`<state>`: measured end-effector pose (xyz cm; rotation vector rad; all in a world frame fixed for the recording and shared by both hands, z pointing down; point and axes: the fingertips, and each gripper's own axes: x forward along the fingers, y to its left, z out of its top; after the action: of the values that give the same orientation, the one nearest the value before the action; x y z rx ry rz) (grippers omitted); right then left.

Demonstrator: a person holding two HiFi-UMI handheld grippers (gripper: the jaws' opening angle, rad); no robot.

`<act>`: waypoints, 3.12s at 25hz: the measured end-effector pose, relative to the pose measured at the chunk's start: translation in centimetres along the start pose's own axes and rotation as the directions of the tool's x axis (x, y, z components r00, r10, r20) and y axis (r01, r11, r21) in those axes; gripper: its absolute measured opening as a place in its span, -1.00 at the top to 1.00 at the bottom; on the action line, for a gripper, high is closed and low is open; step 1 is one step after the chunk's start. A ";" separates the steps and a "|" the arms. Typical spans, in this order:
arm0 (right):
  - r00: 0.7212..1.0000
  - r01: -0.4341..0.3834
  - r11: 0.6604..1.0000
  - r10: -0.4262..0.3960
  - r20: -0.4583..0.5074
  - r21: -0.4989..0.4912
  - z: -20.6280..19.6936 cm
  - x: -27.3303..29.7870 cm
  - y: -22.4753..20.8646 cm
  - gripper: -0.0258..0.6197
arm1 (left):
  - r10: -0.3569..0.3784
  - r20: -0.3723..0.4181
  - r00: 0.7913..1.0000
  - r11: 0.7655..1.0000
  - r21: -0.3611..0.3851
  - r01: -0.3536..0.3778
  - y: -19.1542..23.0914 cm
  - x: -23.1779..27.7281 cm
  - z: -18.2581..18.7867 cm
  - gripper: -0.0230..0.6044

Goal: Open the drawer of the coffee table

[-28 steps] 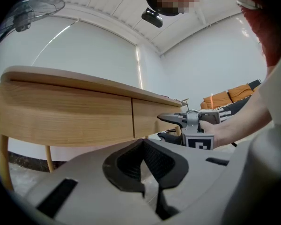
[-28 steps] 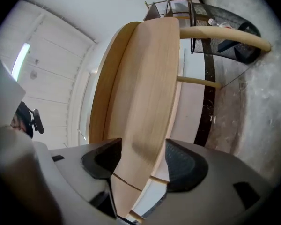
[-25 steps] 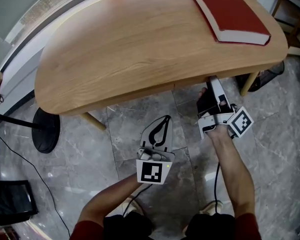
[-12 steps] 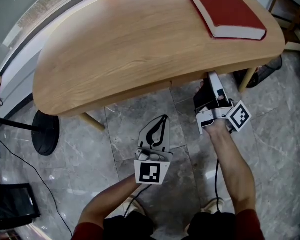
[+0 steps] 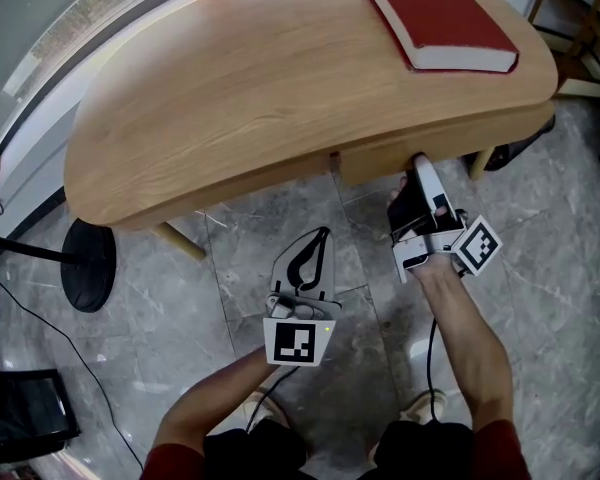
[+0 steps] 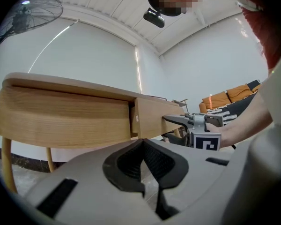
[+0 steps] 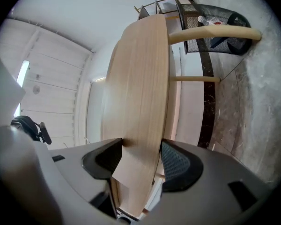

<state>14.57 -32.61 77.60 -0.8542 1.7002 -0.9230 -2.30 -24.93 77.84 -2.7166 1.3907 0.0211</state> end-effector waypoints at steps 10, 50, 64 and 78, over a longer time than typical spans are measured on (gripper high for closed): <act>1.000 0.006 1.000 -0.006 -0.026 -0.006 -0.6 -3.7 2.0 0.12 | -0.039 0.005 0.999 0.999 -0.011 0.039 -1.9 -1.6 0.8 0.90; 1.000 0.001 1.000 -0.001 -0.011 -0.016 -1.9 -13.9 7.1 0.18 | -0.097 0.004 0.995 0.995 0.019 0.097 -3.7 -4.8 1.6 0.90; 0.999 -0.051 0.999 0.051 -0.002 -0.003 -2.3 -14.7 5.5 0.21 | -0.098 -0.020 0.995 0.995 0.019 0.099 -4.0 -4.3 0.6 0.90; 0.998 -0.060 0.998 0.060 -0.011 -0.012 -2.4 -15.0 4.8 0.20 | -0.109 -0.039 0.993 0.994 0.027 0.110 -4.5 -4.1 -0.4 0.90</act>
<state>15.78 -16.89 80.21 -0.8032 1.7334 -0.8786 -1.08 -19.08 78.80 -2.7781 1.2387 -0.0583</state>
